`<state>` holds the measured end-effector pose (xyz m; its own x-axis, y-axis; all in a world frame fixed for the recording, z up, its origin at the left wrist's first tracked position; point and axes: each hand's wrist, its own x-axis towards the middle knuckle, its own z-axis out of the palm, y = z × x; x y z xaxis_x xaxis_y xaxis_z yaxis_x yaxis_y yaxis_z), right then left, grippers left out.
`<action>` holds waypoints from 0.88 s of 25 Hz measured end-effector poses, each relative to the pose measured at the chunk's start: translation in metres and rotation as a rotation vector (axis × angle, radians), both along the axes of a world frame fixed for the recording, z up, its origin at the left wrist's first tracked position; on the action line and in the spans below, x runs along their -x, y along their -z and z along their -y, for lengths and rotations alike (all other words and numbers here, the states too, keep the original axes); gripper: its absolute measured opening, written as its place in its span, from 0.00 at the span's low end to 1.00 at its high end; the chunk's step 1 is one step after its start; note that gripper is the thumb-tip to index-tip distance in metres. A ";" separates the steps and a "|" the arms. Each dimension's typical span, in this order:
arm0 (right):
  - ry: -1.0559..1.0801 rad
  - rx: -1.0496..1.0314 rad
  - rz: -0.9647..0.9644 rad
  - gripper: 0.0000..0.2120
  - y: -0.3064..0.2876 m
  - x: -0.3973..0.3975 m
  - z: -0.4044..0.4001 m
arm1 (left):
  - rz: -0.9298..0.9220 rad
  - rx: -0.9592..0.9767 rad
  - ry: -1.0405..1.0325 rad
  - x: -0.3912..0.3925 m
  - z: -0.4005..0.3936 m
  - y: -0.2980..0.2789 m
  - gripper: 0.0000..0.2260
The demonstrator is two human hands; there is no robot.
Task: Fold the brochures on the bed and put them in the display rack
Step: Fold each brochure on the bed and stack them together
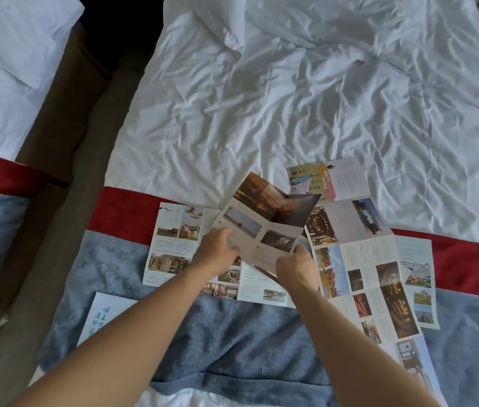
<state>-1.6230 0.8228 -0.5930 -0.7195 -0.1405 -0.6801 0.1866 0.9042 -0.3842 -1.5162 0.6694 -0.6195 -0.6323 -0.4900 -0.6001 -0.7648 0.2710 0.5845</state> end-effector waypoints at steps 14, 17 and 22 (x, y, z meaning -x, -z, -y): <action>-0.225 -0.072 0.014 0.12 0.012 -0.019 -0.019 | 0.257 0.014 -0.424 -0.026 0.008 0.034 0.27; -0.215 -0.061 0.018 0.12 0.014 -0.020 -0.021 | 0.301 0.018 -0.427 -0.030 0.012 0.036 0.29; -0.219 -0.065 0.106 0.13 0.021 -0.020 -0.023 | 0.133 0.021 -0.445 -0.021 0.012 0.022 0.15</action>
<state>-1.6035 0.8461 -0.6144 -0.6009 -0.2385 -0.7629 0.0198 0.9497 -0.3125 -1.4950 0.6575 -0.6417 -0.2760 -0.7091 -0.6489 -0.8774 -0.0898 0.4713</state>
